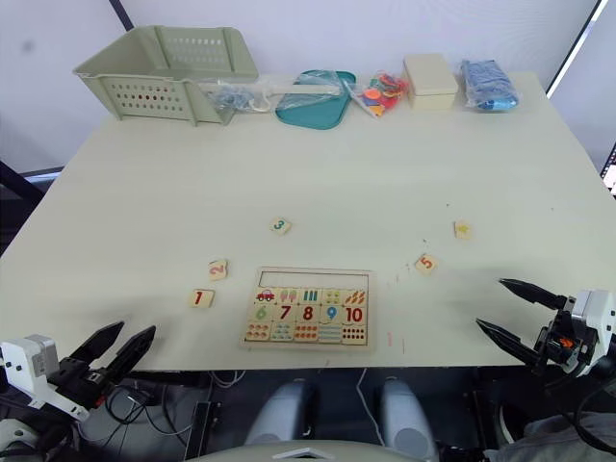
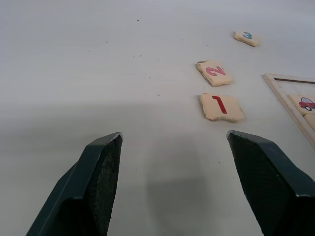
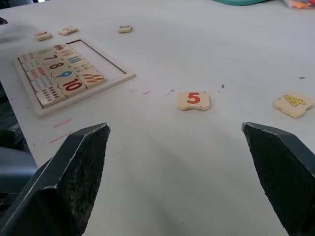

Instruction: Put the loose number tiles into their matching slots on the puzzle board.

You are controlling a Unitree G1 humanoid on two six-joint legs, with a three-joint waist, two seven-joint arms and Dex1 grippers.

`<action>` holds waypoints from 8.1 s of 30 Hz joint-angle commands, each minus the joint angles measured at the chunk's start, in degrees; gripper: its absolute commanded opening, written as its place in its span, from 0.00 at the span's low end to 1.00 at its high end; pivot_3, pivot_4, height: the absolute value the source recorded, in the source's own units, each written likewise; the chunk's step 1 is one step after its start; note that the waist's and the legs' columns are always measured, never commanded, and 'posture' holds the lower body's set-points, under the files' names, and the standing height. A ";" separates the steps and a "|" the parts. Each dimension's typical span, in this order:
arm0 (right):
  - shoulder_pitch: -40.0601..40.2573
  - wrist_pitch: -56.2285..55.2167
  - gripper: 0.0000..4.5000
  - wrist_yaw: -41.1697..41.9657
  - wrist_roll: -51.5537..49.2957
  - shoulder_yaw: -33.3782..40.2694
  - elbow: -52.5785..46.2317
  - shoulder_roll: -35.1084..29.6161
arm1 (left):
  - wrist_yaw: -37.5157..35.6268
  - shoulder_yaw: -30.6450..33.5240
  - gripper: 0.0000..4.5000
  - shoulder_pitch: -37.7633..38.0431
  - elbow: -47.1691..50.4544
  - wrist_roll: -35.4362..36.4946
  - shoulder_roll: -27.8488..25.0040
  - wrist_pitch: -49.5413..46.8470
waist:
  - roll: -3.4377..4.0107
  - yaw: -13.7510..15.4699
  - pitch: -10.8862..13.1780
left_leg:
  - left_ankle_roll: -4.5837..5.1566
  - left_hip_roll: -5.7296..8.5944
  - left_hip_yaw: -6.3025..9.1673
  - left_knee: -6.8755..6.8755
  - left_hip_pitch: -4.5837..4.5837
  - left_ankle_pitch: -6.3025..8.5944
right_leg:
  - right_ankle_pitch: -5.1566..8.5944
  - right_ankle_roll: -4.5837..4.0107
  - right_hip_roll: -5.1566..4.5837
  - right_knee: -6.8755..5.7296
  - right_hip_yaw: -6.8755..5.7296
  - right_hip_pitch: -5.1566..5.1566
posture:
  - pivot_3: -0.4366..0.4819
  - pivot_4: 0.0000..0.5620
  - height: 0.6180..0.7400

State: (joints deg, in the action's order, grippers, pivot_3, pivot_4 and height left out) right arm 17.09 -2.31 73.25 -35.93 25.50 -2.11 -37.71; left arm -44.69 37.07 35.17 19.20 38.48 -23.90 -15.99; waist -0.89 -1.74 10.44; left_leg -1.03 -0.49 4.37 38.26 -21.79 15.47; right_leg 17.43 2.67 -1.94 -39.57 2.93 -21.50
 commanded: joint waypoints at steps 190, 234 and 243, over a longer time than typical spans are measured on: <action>7.34 12.04 1.00 -5.86 -10.91 -0.58 -34.87 -1.50 | -35.13 -65.28 0.21 -74.96 -8.00 -39.87 -30.98 -21.81 | 0.02 0.85 0.09 | 0.01 0.19 0.41 0.09 -0.18 -0.01 | -0.23 -0.08 0.27 -0.22 -0.35 -0.03 | 0.48 0.27 1.00; 6.48 11.36 1.00 -6.03 -9.79 -1.91 -33.87 -1.07 | -43.09 -49.02 0.50 -74.57 -23.44 -26.18 -30.86 -10.03 | 0.02 0.81 0.09 | 0.01 0.19 0.41 0.08 -0.19 -0.01 | -0.22 -0.08 0.26 -0.22 -0.37 -0.04 | 0.48 0.27 1.00; 6.30 11.19 1.00 -6.05 -9.67 -2.35 -33.66 -0.98 | -45.32 -49.72 0.20 -72.31 -30.28 -27.28 -29.77 0.50 | 0.02 0.86 0.09 | 0.01 0.20 0.44 0.08 -0.22 -0.01 | -0.23 -0.08 0.25 -0.20 -0.39 -0.05 | 0.48 0.27 1.00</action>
State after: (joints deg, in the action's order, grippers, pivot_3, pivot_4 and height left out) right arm 23.29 9.74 67.07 -45.13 22.94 -34.92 -38.96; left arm -88.65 -13.38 -37.63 -10.58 11.29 -53.35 -17.98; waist -0.88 -0.88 10.53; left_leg -1.02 -0.30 4.80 38.34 -22.00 15.45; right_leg 17.21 2.59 -1.69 -39.77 2.54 -21.55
